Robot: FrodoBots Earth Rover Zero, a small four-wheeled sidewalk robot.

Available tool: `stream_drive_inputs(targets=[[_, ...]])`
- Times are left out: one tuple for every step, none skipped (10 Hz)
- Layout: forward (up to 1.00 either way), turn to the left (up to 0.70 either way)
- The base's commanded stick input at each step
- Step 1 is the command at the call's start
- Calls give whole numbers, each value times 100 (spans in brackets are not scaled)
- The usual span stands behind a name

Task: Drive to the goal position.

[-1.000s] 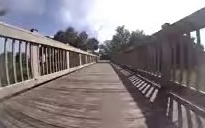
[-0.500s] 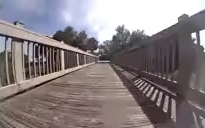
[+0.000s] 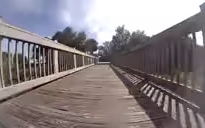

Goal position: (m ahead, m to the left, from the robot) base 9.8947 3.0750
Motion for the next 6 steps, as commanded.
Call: stream_drive_inputs(targets=[[85,0],[85,0],[85,0],[85,0],[85,0],[85,0]])
